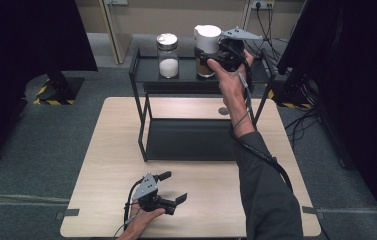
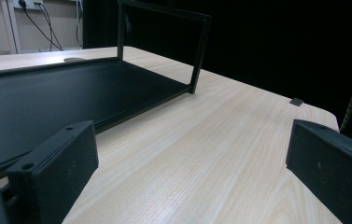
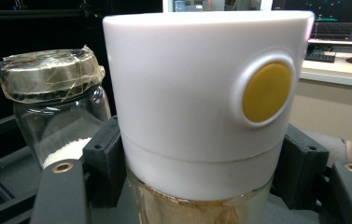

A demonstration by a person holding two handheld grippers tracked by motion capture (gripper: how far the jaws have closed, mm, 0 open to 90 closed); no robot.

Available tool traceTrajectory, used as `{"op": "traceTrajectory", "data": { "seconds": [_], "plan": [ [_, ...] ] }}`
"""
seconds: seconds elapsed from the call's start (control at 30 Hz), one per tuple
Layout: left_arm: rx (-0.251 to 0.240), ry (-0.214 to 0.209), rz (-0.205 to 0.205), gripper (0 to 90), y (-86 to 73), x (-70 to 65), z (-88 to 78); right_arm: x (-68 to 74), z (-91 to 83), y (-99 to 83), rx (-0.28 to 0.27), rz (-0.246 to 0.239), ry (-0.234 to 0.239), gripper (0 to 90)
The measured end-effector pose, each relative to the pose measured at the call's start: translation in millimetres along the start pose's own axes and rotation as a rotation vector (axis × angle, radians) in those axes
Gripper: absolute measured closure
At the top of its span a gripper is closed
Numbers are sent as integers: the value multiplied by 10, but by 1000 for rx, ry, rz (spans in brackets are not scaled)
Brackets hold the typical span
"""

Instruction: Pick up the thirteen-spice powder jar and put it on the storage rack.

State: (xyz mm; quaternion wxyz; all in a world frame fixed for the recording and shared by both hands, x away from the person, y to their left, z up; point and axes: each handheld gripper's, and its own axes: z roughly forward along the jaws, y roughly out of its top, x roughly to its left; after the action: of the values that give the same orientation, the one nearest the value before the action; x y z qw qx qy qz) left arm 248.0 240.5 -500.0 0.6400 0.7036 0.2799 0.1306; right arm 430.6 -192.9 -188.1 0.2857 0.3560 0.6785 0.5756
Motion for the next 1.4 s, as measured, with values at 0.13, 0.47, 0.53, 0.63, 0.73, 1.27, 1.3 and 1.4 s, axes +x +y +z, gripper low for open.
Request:
{"op": "traceTrajectory", "data": {
  "seconds": [0.13,0.47,0.53,0.63,0.73,1.27,1.3,1.4],
  "plan": [
    [1,1,1,16,-1,0,1,-4,-4,-22,-7,0,1,309],
    [2,0,3,16,0,-4,3,4,-19,-33,-14,16,-2,156],
    [4,0,0,16,-2,-4,7,30,-40,-17,-12,10,-14,106],
    [3,0,3,16,-1,-8,8,42,-70,-2,-7,26,-14,59],
    [3,2,2,16,-3,-10,7,51,-99,-11,-6,22,-12,50],
    [0,2,1,16,-6,-13,8,44,-392,-174,-54,-7,36,31],
    [0,2,1,16,-6,-12,7,44,-410,-183,-55,-8,38,28],
    [0,3,1,16,-6,-11,8,24,-480,-242,-70,6,62,22]
  ]
}}
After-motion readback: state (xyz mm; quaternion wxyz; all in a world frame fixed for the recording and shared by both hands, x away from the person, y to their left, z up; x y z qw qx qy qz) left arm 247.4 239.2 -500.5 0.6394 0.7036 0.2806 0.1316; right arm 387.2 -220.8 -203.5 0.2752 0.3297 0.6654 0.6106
